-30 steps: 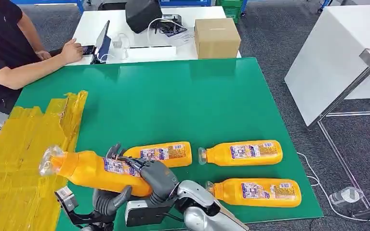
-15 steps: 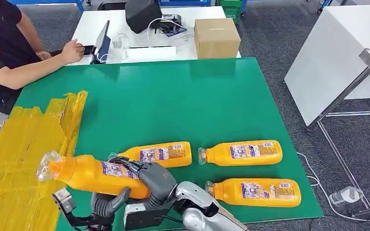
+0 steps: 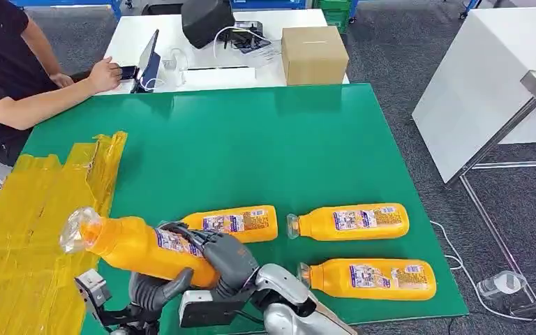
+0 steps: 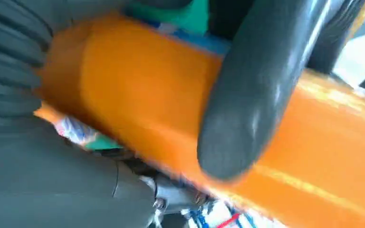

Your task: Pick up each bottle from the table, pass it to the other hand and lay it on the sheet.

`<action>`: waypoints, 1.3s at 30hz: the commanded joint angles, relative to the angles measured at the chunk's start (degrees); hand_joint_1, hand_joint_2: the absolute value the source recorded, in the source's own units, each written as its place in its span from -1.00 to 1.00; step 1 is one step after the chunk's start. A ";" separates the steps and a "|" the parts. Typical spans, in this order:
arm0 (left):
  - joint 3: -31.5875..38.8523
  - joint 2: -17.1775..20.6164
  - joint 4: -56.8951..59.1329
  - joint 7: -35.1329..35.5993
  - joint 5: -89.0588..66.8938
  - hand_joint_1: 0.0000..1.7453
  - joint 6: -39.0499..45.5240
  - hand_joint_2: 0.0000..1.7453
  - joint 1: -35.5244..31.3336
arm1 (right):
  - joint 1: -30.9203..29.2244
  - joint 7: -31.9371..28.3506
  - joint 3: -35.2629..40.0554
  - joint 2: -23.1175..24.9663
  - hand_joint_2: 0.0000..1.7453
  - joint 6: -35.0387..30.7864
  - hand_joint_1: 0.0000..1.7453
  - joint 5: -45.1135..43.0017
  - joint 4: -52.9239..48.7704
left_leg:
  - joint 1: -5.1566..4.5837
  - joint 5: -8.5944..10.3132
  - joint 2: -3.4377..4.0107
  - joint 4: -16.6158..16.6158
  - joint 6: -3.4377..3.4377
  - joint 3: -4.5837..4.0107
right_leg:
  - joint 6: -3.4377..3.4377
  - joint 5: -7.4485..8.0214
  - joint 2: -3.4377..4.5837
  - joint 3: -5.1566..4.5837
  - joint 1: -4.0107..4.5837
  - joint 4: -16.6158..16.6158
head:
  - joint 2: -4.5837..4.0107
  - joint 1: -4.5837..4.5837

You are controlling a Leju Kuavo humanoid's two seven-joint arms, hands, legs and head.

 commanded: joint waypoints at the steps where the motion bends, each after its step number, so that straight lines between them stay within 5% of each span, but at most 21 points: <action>1: 11.71 12.73 -3.66 4.38 -12.93 1.00 8.62 1.00 -8.55 | -8.79 1.84 -11.94 -6.93 -1.00 4.92 -1.00 -4.74 -2.93 | 0.03 0.10 0.03 0.02 -0.01 -0.08 | -0.06 0.09 -0.03 -0.08 0.05 0.04 | 0.00 0.00; 13: 15.35 19.37 7.85 11.39 -33.57 1.00 18.68 1.00 -18.18 | -12.00 2.72 -11.89 -7.09 -1.00 6.93 -1.00 -5.51 -1.30 | 0.11 0.14 0.02 0.01 0.02 0.08 | -0.08 0.03 -0.07 0.13 0.13 0.04 | 0.00 -0.02; 19: 14.21 25.43 24.65 16.23 -47.99 1.00 24.46 1.00 -24.83 | -17.47 4.42 -8.24 -5.66 -1.00 10.29 -1.00 -6.21 6.16 | 0.12 0.21 0.02 -0.04 0.00 0.06 | -0.10 0.09 -0.10 0.11 0.13 0.03 | 0.00 -0.02; 29: 14.02 26.23 27.75 16.82 -50.03 1.00 25.23 1.00 -25.73 | -18.90 4.97 -6.88 -5.28 -1.00 11.38 -1.00 -6.45 8.00 | 0.11 0.16 -0.04 -0.02 -0.02 0.54 | -0.06 -0.07 -0.14 0.16 0.09 0.08 | 0.00 0.02; 30: 14.14 26.45 27.97 16.82 -50.02 1.00 25.20 1.00 -25.82 | -19.04 5.01 -6.87 -5.20 1.00 11.41 -1.00 -6.46 8.12 | 0.13 0.19 0.00 0.03 -0.01 0.51 | -0.03 -0.02 -0.09 0.13 0.12 0.08 | 0.00 0.00; 39: 9.41 30.64 48.41 16.29 -59.91 1.00 26.57 1.00 -33.35 | -27.82 7.70 3.29 0.31 1.00 18.91 -1.00 -8.64 24.20 | 0.09 0.31 0.09 -0.02 -0.05 0.47 | -0.06 0.09 0.02 -0.01 0.07 0.15 | 0.00 0.00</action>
